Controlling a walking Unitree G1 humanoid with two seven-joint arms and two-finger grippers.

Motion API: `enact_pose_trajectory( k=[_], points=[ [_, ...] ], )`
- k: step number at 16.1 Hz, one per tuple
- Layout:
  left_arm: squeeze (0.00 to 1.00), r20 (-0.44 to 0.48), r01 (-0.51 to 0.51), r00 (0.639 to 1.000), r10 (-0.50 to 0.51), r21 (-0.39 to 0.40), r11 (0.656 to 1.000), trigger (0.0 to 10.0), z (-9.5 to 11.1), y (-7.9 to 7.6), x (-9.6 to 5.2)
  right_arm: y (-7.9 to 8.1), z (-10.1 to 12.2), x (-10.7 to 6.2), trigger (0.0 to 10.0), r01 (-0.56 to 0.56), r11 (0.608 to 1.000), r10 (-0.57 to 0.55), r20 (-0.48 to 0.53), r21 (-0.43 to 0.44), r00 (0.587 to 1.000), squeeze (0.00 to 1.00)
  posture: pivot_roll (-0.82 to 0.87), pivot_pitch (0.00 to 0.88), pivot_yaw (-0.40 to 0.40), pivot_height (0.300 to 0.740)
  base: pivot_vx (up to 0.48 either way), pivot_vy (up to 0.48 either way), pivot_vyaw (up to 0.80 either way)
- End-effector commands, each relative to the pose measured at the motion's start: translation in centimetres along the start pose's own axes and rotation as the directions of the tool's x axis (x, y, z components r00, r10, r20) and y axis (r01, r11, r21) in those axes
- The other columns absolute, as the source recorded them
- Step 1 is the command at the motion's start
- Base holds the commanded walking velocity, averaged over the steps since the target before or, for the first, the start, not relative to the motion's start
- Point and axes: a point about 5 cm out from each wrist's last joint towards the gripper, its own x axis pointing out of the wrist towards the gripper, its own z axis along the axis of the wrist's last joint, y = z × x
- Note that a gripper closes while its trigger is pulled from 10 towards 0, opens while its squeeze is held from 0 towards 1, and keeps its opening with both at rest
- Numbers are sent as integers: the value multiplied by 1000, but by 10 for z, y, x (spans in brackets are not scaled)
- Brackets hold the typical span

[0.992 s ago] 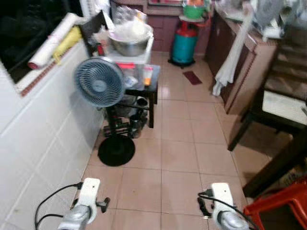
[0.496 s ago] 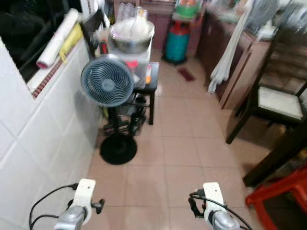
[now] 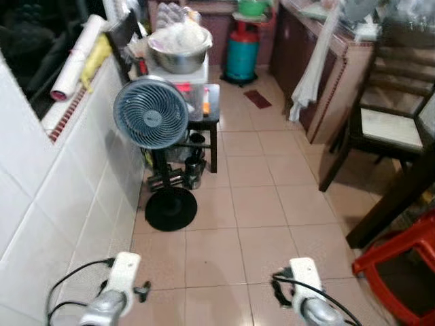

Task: Setting the table

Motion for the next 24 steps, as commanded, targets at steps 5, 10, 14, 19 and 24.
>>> enact_pose_trajectory(
  k=[5,10,14,19,24],
  points=[
    [0,-7,-19,1000,19,32,999,10000,-2,6,-1,5,7,2,10000,-15,1000,15,28,-6,999,0,1,0,-9,740,109,0,725],
    [0,-9,-11,1000,11,28,1000,10000,-3,5,-1,4,7,2,10000,-10,1000,10,27,-2,1000,0,-8,0,-8,740,274,0,80],
    [0,-13,-11,1000,11,11,1000,10000,-4,4,-1,3,6,2,10000,2,1000,-2,14,12,1000,0,-8,0,-8,740,66,0,0],
    [0,-19,-14,1000,14,-8,1000,10000,-5,4,-1,3,6,2,10000,3,1000,-3,15,4,1000,0,-8,0,-8,740,0,0,-411],
    [0,-23,-28,999,28,-20,999,10000,-6,5,-1,0,5,2,10000,22,999,-22,6,40,1000,0,0,0,-12,740,0,0,0]
  ],
)
